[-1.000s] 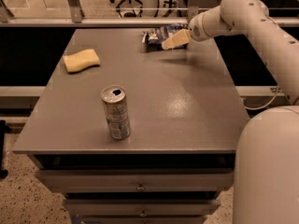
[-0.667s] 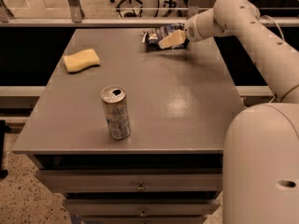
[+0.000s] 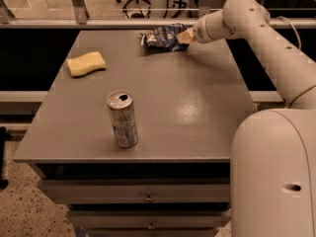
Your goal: Move blue chip bag near redbull can
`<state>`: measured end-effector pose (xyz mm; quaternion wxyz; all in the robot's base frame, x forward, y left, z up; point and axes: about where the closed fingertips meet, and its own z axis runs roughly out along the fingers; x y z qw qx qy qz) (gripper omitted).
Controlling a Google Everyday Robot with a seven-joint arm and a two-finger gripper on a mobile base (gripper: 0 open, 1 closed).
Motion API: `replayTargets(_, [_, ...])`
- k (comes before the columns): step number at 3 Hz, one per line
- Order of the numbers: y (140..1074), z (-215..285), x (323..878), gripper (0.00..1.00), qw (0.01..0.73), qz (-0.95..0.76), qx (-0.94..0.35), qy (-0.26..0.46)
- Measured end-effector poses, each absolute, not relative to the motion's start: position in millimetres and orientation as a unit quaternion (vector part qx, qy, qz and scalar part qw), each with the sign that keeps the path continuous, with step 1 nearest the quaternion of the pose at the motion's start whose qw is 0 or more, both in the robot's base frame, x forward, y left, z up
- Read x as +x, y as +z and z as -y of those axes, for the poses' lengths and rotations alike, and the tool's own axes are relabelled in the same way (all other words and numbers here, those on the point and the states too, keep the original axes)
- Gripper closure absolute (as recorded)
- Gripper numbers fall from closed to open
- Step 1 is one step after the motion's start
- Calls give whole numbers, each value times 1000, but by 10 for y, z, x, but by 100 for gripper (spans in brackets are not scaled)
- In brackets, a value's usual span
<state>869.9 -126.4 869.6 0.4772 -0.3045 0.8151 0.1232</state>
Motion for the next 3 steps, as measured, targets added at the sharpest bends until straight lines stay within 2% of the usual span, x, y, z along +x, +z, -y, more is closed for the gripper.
replayTargets(1, [8792, 1278, 8638, 92, 490, -805, -308, 126])
replayTargets(2, [8983, 1272, 8325, 100, 501, -788, -327, 148])
replayTargets(3, [9135, 1278, 7909, 100, 501, -771, -355, 171])
